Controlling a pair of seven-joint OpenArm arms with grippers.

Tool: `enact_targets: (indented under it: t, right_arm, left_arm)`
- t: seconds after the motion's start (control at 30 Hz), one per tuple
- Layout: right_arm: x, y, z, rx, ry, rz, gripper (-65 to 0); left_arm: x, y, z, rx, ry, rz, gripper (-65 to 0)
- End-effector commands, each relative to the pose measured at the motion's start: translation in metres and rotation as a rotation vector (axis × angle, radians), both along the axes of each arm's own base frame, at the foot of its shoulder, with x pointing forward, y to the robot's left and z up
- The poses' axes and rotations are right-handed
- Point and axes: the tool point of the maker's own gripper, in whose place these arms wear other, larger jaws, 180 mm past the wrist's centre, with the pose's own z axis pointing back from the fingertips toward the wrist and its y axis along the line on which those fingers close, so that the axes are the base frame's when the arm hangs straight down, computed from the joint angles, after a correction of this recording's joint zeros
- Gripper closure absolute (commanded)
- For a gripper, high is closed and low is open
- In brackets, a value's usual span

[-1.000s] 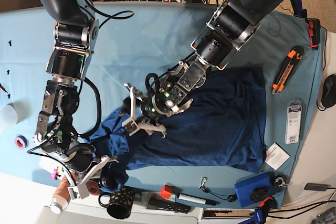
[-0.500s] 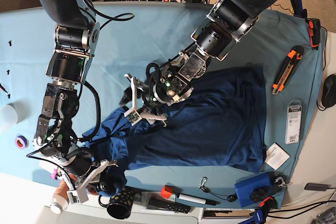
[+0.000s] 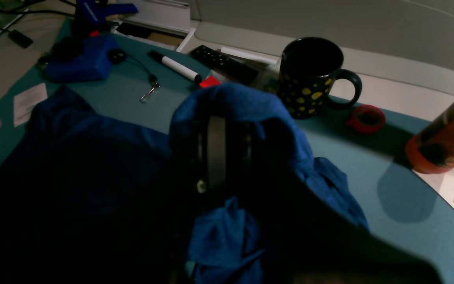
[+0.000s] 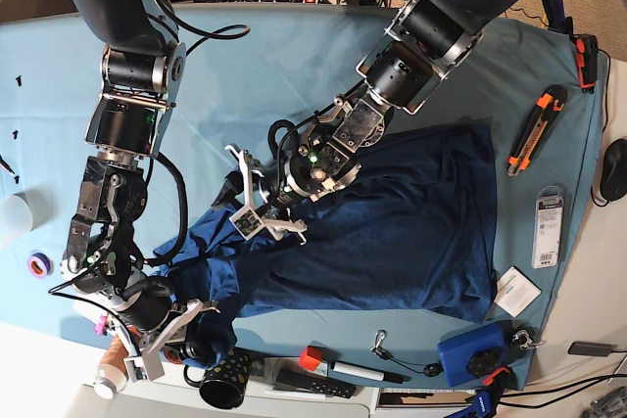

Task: Layout the t-shirt on the table in an organized manner, then fold the t-shirt properly
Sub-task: 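Lower the left gripper and grasp the shirt fabric near its middle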

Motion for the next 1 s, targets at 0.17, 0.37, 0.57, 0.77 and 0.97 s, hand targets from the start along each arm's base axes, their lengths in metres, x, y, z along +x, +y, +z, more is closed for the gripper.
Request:
enact_targets:
  t: [0.17, 0.37, 0.57, 0.77, 0.97]
  right_arm:
    - [0.007, 0.0, 0.034, 0.018, -0.092, 0.003, 0.0]
    - [0.007, 0.0, 0.034, 0.019, -0.093, 0.004, 0.0]
    - [0.007, 0.0, 0.034, 0.019, -0.093, 0.003, 0.0]
    - [0.007, 0.0, 0.034, 0.019, -0.093, 0.003, 0.0]
    - [0.007, 0.0, 0.034, 0.018, -0.092, 0.003, 0.0]
  left_arm:
    - [0.01, -0.006, 0.01, -0.06, -0.03, 0.007, -33.5]
    - [0.011, 0.016, -0.031, -0.015, 0.02, 0.074, -31.5]
    - [0.007, 0.006, -0.02, -0.053, 0.013, 0.013, -31.5]
    - [-0.021, -0.018, -0.029, 0.044, -0.053, -0.125, -31.5]
    - [-0.035, -0.029, -0.037, 0.139, -0.149, -0.19, -31.5]
